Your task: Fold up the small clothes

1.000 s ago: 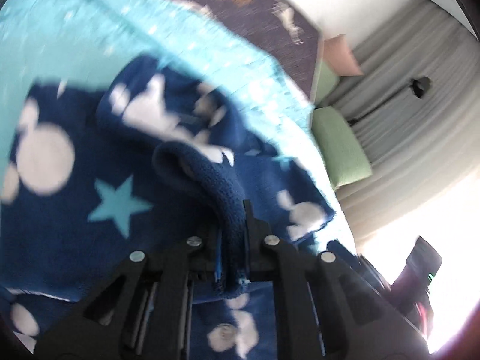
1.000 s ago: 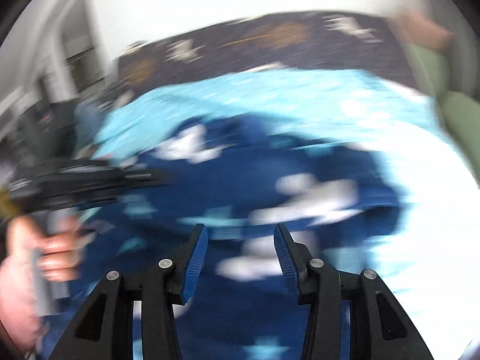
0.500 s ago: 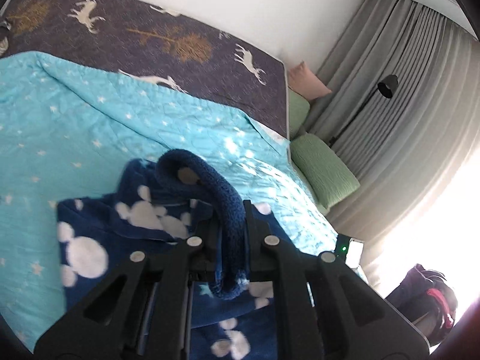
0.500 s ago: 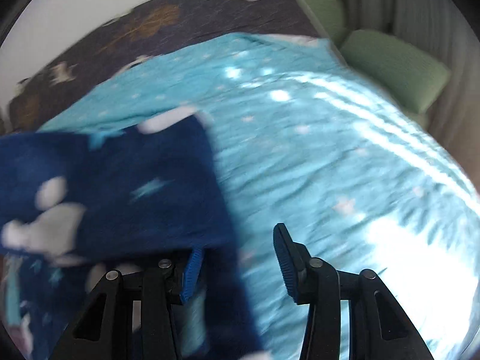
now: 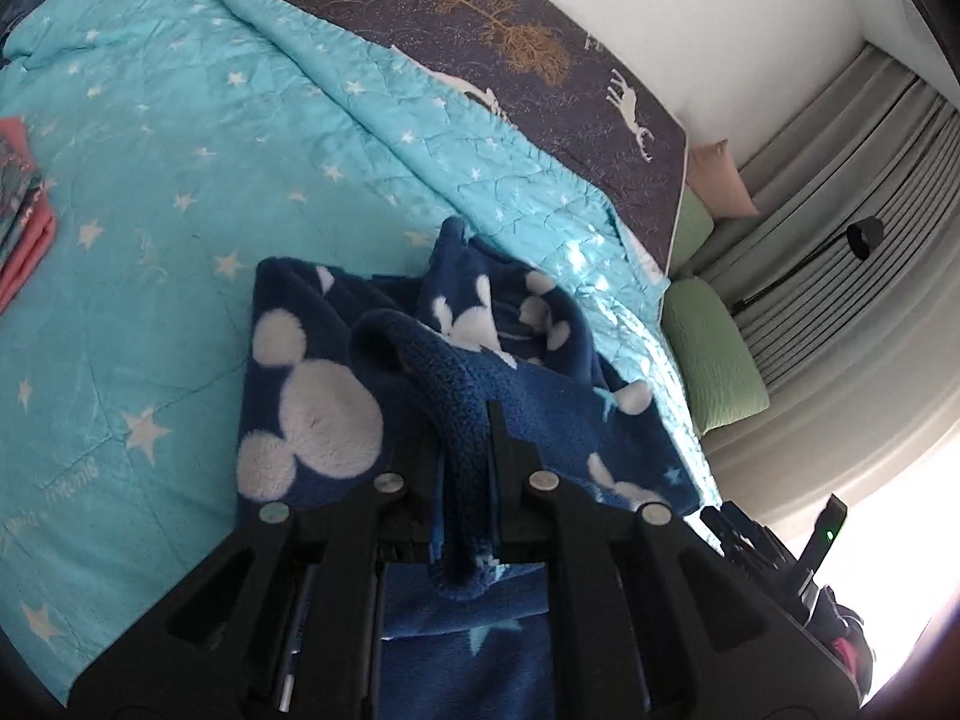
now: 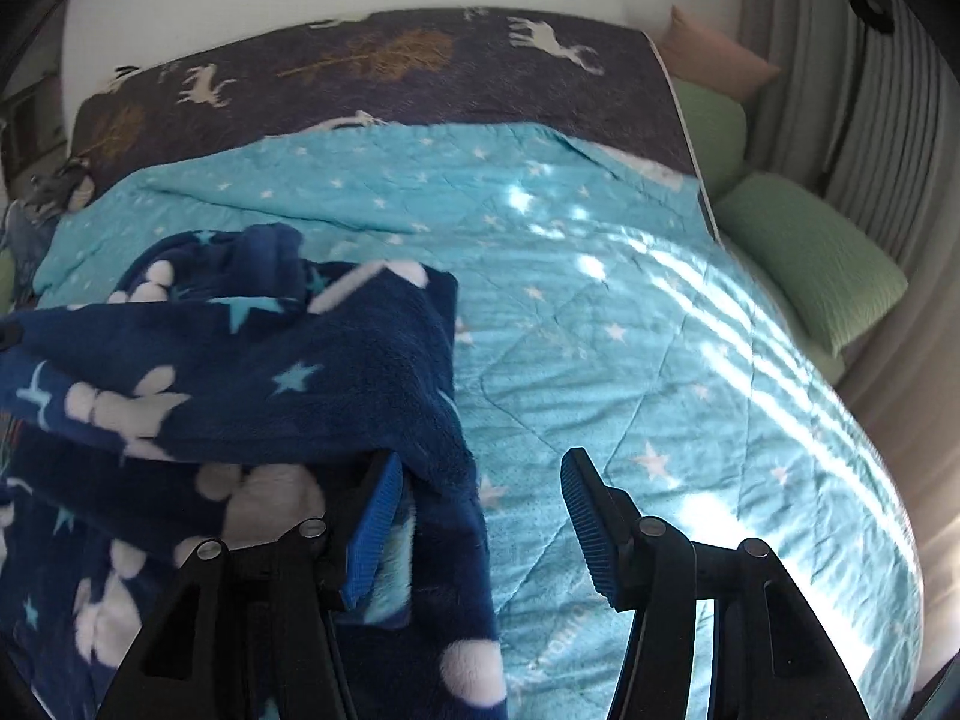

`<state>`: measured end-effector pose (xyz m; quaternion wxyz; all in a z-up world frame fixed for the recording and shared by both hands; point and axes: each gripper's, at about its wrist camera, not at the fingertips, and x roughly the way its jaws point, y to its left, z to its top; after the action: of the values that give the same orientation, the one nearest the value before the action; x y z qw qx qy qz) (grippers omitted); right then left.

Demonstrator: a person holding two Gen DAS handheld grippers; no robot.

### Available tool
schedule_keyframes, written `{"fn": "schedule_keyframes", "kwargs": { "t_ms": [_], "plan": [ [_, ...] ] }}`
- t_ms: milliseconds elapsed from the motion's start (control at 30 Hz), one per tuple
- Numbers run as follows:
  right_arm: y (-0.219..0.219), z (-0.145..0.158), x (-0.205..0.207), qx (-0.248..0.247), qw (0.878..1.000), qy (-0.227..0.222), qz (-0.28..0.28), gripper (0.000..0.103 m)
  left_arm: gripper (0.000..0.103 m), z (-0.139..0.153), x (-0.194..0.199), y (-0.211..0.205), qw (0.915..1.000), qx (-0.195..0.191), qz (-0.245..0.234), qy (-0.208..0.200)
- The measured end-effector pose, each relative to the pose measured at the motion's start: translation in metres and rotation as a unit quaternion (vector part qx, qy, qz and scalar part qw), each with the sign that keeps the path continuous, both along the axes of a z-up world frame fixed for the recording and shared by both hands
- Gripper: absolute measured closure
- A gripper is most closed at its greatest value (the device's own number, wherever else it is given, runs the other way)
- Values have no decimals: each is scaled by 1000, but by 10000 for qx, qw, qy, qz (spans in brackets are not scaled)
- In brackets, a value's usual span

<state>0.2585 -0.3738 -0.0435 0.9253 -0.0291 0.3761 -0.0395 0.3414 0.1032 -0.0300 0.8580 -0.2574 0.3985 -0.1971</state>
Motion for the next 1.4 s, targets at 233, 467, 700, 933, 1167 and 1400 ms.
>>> {"fn": "schedule_keyframes", "kwargs": {
  "t_ms": [233,467,700,933,1167,1400],
  "plan": [
    [19,44,-16,945,9907,-504,834,37,90,13,-13,-4,9987,341,-76,-376],
    [17,-14,42,2055,9734,633,791,39,70,-55,-1,18,9947,777,430,515],
    [8,-31,38,2327,9645,947,820,48,41,-52,8,31,9973,54,556,466],
    [14,-13,34,2273,9681,592,870,48,95,-46,26,-4,9941,912,411,411],
    [12,-13,64,2215,9704,697,661,47,94,-12,13,1,9798,1814,778,-333],
    [14,-18,60,1795,9779,937,524,47,89,-33,11,26,9874,1181,1043,137]
  ]
}}
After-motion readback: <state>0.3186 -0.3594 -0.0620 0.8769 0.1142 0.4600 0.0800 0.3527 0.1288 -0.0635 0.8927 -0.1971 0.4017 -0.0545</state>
